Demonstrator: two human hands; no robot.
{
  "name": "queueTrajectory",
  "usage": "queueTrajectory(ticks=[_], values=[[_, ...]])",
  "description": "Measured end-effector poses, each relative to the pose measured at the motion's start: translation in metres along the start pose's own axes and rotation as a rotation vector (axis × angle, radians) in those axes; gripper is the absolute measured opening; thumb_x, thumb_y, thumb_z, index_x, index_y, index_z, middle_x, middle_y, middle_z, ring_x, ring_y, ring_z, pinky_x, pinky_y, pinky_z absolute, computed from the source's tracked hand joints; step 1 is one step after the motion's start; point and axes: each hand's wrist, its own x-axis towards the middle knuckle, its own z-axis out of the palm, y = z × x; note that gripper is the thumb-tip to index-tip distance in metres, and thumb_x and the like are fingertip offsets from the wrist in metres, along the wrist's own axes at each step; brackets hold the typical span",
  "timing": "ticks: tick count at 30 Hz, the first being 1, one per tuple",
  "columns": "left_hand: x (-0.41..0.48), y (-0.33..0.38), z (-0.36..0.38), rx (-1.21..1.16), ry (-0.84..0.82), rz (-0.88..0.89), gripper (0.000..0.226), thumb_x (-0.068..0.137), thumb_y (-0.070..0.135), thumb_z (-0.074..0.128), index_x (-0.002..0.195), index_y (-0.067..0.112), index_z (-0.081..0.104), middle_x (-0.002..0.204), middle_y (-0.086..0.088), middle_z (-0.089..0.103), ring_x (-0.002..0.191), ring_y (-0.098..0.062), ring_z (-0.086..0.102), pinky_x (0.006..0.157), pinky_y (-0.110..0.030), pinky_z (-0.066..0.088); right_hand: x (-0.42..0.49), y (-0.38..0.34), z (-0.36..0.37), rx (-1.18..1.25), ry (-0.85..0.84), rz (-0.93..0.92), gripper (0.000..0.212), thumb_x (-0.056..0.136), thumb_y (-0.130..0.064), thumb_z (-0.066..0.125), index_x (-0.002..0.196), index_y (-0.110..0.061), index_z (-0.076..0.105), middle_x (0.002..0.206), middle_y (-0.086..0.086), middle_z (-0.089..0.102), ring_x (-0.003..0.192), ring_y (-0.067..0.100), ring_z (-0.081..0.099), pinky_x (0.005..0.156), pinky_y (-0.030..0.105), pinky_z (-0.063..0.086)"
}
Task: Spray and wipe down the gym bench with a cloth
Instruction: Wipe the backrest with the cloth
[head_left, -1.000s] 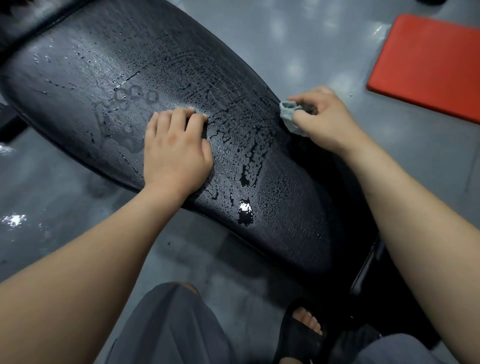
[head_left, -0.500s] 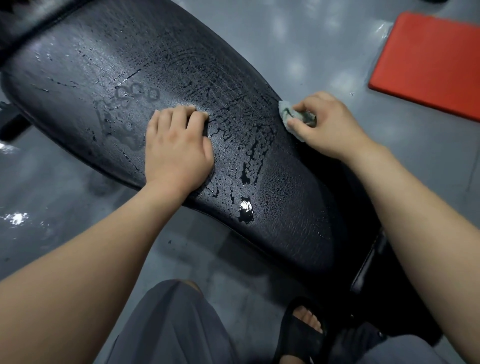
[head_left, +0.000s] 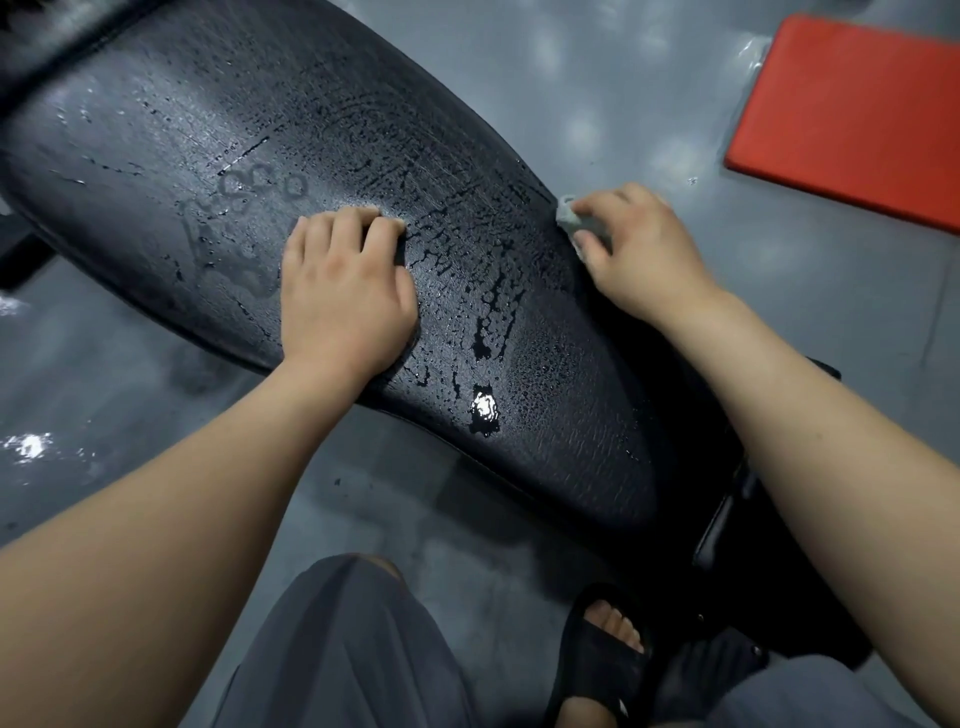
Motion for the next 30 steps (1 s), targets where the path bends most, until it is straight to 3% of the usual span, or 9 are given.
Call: queueTrajectory(ticks=[6,11,13,19,24,27,30], values=[[0.002,0.001,-0.003,-0.002,-0.02,-0.016,0.036,0.088,0.028,0.046,0.117,0.016,0.063,0.128,-0.01,0.057,0.119,-0.037,0.047,0.113,-0.053,0.033,-0.011,-0.035,0.002,0.056,-0.137,-0.302,0.032,0.09,-0.034,0.057,0.115,-0.016,0.068,0.106,0.011,0.059,0.095,0.032,0.057,0.088,0.039,0.048],[0.004,0.019,-0.002,-0.118,0.011,-0.023,0.039,0.087,0.023,0.048,0.123,0.018,0.063,0.133,-0.009,0.055,0.127,-0.034,0.045,0.116,-0.053,0.03,-0.011,-0.007,-0.012,-0.037,-0.018,-0.009,0.028,0.093,-0.028,0.06,0.118,-0.018,0.066,0.109,0.015,0.06,0.102,0.041,0.058,0.086,0.04,0.045],[0.002,0.025,0.004,-0.119,-0.008,0.02,0.042,0.09,0.026,0.044,0.128,0.022,0.062,0.134,-0.007,0.055,0.13,-0.032,0.043,0.12,-0.05,0.024,-0.016,-0.003,-0.018,-0.087,-0.039,0.01,0.029,0.093,-0.029,0.061,0.119,-0.019,0.066,0.109,0.014,0.06,0.102,0.041,0.059,0.085,0.038,0.045],[0.0,0.025,0.01,-0.076,-0.006,0.01,0.043,0.093,0.03,0.041,0.13,0.025,0.061,0.134,-0.005,0.055,0.129,-0.032,0.043,0.12,-0.049,0.024,-0.027,-0.042,-0.004,0.009,-0.156,-0.375,0.023,0.092,-0.031,0.061,0.112,-0.021,0.067,0.104,0.007,0.058,0.092,0.03,0.058,0.084,0.037,0.048],[0.001,0.025,0.011,-0.06,0.016,0.011,0.041,0.093,0.029,0.042,0.128,0.025,0.063,0.131,-0.005,0.057,0.125,-0.033,0.045,0.118,-0.046,0.025,-0.013,-0.01,-0.001,0.002,-0.014,-0.128,0.022,0.095,-0.03,0.061,0.113,-0.02,0.069,0.105,0.011,0.06,0.096,0.037,0.059,0.087,0.039,0.048],[0.0,0.025,0.011,-0.045,0.018,0.015,0.041,0.093,0.03,0.042,0.128,0.025,0.062,0.131,-0.005,0.057,0.125,-0.033,0.045,0.117,-0.046,0.025,-0.014,0.001,-0.009,-0.056,-0.049,0.009,0.026,0.089,-0.021,0.057,0.112,-0.015,0.066,0.107,0.015,0.061,0.1,0.04,0.058,0.087,0.039,0.046],[0.0,0.026,0.01,-0.041,0.022,0.016,0.042,0.092,0.031,0.041,0.129,0.024,0.062,0.131,-0.006,0.057,0.124,-0.034,0.046,0.118,-0.048,0.027,-0.018,-0.015,-0.01,-0.082,-0.069,-0.026,0.028,0.083,-0.017,0.055,0.109,-0.014,0.065,0.107,0.015,0.059,0.1,0.039,0.058,0.083,0.038,0.046]])
